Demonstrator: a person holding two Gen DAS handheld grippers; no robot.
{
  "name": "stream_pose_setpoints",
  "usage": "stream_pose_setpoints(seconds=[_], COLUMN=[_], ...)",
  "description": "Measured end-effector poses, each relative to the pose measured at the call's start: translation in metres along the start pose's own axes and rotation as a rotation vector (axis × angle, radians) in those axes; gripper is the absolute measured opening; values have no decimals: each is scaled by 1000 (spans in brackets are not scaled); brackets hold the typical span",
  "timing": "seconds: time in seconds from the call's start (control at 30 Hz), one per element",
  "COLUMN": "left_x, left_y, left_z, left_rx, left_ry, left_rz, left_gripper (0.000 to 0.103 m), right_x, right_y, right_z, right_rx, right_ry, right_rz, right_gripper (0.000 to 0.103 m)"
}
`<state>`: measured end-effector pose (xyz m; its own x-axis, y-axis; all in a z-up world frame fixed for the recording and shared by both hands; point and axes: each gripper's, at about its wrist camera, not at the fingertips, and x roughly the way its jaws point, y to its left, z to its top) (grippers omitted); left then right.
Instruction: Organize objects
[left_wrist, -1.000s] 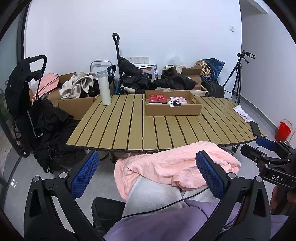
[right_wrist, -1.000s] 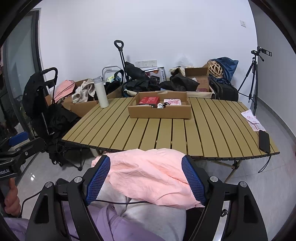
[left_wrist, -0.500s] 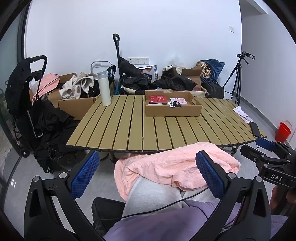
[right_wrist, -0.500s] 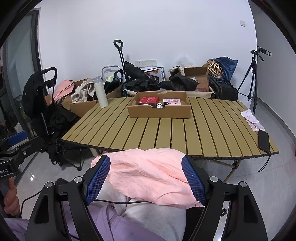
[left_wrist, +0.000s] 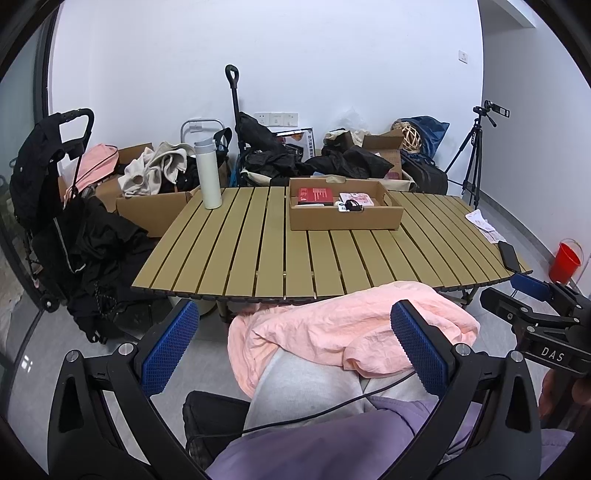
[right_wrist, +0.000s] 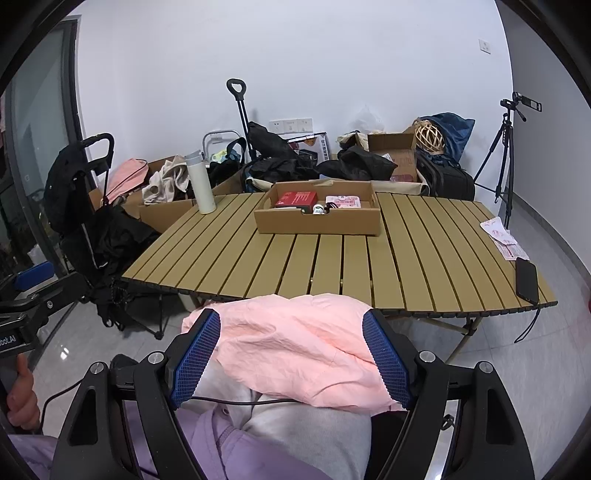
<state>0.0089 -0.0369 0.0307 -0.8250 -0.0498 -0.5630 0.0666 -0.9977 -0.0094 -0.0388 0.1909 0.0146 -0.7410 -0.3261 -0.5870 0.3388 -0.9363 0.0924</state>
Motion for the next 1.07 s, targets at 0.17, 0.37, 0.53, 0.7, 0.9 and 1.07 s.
stream_pose_setpoints(seconds=[0.17, 0.37, 0.53, 0.7, 0.9, 1.07], left_x=[-1, -1, -2, 1, 1, 6], left_y=[0, -1, 0, 0, 0, 1], left_z=[0, 1, 2, 1, 1, -3], left_rx=[0, 3, 2, 7, 9, 7], left_ry=[-2, -1, 5, 27, 24, 32], left_rz=[-2, -5, -17, -22, -22, -31], left_gripper=[103, 103, 103, 103, 103, 103], right_x=[0, -1, -1, 1, 2, 4], right_y=[0, 0, 0, -2, -4, -5], right_z=[-1, -1, -1, -2, -3, -4], right_rx=[-1, -1, -1, 4, 9, 13], right_ry=[-3, -2, -3, 7, 12, 20], right_rz=[0, 0, 1, 3, 0, 0], right_gripper=[83, 83, 83, 83, 83, 83])
